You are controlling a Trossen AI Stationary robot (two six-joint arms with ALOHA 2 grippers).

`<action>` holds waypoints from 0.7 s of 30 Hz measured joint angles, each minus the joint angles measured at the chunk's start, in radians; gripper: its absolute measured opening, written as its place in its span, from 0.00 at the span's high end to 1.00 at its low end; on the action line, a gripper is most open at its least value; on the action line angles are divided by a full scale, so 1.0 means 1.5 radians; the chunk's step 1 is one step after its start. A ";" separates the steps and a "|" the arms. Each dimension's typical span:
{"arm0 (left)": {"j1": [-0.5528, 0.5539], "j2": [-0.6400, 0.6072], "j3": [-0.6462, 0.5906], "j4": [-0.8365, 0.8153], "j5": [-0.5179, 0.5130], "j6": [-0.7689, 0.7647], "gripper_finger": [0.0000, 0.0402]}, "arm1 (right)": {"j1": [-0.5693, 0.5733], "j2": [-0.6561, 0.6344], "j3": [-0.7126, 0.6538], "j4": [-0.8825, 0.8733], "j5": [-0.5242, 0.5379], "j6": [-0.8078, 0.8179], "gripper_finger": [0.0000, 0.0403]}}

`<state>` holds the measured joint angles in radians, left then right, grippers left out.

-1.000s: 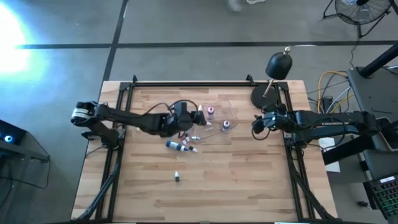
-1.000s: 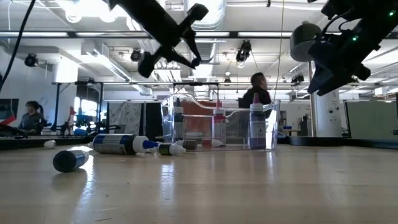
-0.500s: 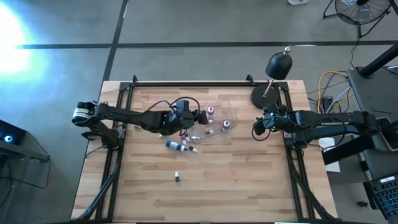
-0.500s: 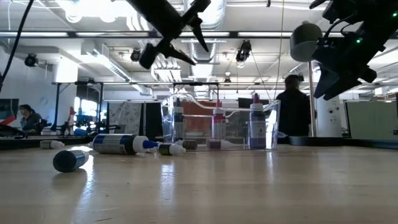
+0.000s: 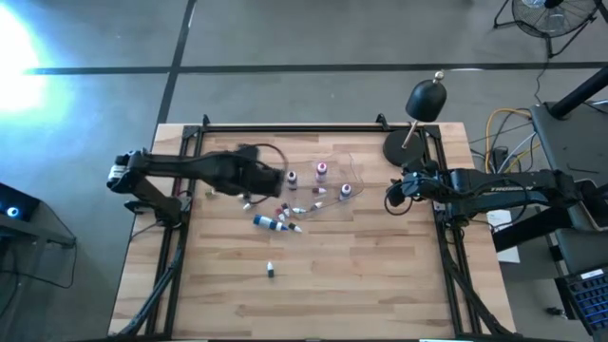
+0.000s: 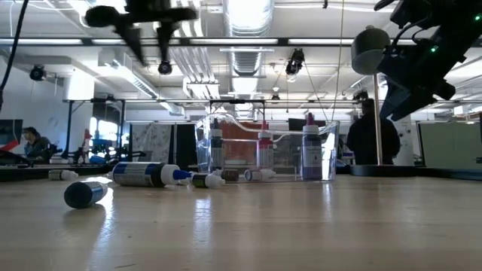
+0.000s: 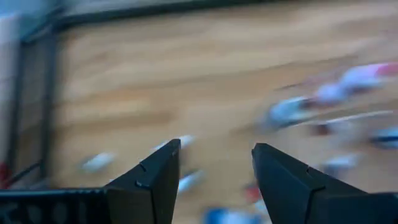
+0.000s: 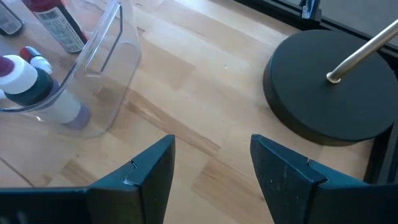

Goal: Pick & Place food coloring
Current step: Put the top left small green food coloring bottle into the transparent container

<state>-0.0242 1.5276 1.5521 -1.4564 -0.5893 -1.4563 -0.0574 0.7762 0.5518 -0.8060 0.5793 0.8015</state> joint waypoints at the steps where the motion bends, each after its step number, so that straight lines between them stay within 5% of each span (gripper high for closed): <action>1: 0.011 0.000 0.000 -0.053 0.027 -0.023 0.57 | 0.000 0.000 0.000 0.001 0.000 0.000 0.50; 9: 0.126 0.010 -0.128 -0.036 0.381 0.242 0.57 | 0.000 0.000 0.000 0.007 0.000 -0.018 0.50; 11: 0.146 0.040 -0.160 -0.055 0.421 0.318 0.57 | 0.000 0.002 0.000 0.012 -0.001 -0.031 0.50; 16: 0.177 0.107 -0.221 -0.069 0.402 0.510 0.57 | 0.000 0.008 0.000 0.017 -0.015 -0.033 0.50; 21: 0.192 0.192 -0.231 -0.074 0.279 0.687 0.57 | 0.000 0.017 0.000 0.021 -0.041 -0.033 0.50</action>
<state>0.2643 1.8163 1.2060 -1.5671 -0.1714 -0.4262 -0.0578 0.8017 0.5514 -0.7748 0.5179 0.7513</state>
